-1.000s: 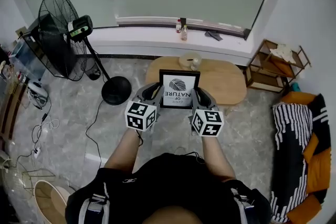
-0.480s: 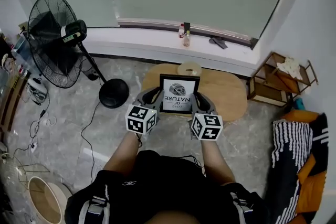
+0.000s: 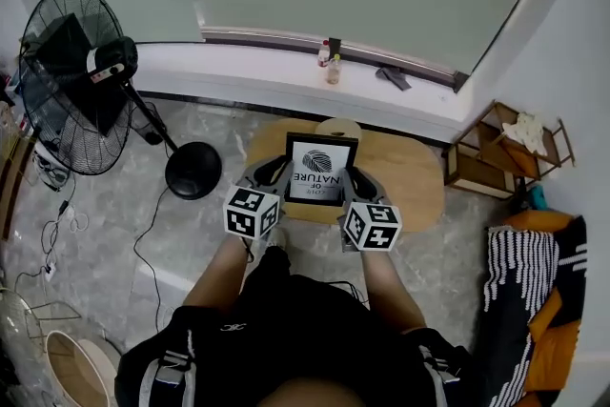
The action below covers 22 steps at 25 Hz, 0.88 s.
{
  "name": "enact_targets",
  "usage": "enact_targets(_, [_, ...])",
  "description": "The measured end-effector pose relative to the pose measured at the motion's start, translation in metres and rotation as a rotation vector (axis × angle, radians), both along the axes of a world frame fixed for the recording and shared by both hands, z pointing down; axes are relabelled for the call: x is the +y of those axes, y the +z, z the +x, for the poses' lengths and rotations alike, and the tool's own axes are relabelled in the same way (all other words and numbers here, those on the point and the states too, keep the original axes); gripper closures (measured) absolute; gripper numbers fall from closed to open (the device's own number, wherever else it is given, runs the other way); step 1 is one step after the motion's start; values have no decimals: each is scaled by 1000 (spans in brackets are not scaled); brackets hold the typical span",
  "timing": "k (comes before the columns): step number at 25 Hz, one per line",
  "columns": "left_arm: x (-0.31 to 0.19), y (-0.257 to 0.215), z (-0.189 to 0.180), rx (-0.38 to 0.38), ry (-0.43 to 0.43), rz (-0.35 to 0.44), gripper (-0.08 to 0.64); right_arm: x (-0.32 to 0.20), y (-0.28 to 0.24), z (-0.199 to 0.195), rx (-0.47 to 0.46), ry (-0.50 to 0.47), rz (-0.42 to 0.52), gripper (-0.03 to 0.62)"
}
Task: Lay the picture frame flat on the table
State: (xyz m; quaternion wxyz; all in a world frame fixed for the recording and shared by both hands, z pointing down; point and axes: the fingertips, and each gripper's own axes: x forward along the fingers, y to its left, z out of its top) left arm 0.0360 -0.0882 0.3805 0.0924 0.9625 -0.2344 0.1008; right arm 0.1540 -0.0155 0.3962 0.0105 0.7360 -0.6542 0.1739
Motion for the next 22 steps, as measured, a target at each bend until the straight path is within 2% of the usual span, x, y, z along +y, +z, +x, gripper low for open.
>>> enact_targets(9, [-154,25,41,-22,82,-81,488,-146,19,36,8,48,-83,511])
enact_targets(15, [-253,62,61,-69,128,-155,492,-239,58,53,-43,75,-169,511])
enact_targets(22, [-313,112,84,-149,199,-233,497,-296,113,72,-109,130,-276,511])
